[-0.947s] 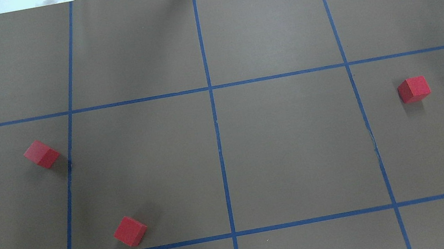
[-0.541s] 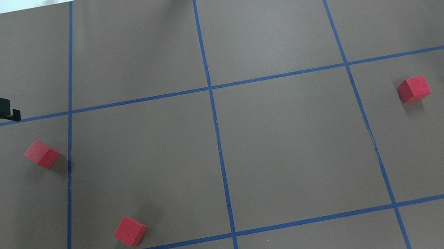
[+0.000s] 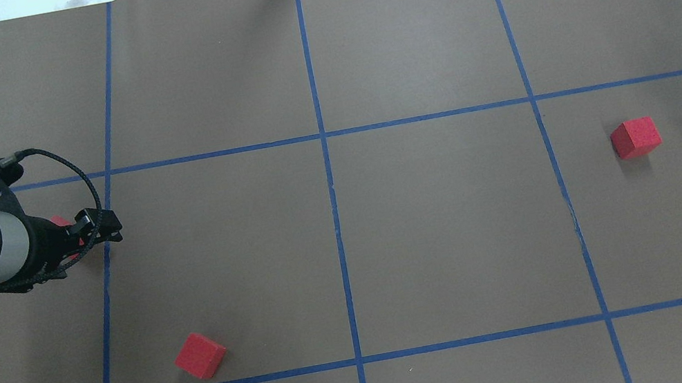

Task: Form red blocks into L shape at center
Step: 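Move the left gripper down toward the red cube nearest the robot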

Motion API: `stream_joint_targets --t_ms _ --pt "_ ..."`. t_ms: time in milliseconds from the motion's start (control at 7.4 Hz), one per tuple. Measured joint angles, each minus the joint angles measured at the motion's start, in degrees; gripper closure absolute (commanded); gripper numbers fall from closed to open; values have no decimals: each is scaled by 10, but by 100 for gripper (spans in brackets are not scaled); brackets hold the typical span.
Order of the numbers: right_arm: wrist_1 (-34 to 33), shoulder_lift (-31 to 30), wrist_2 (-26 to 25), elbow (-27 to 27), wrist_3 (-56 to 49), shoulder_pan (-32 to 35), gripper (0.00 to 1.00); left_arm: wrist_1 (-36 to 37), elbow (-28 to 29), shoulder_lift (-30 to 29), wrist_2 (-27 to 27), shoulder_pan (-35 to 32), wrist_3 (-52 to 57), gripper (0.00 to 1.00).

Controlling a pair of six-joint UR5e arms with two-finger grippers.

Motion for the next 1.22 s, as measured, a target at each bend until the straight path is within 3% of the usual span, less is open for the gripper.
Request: stream_joint_targets --t_ms 541,1217 --pt "0 0 -1 2 -1 0 1 144 0 -86 59 114 -191 0" --pt "0 0 -2 -1 -2 0 1 174 26 -101 103 187 -260 0"
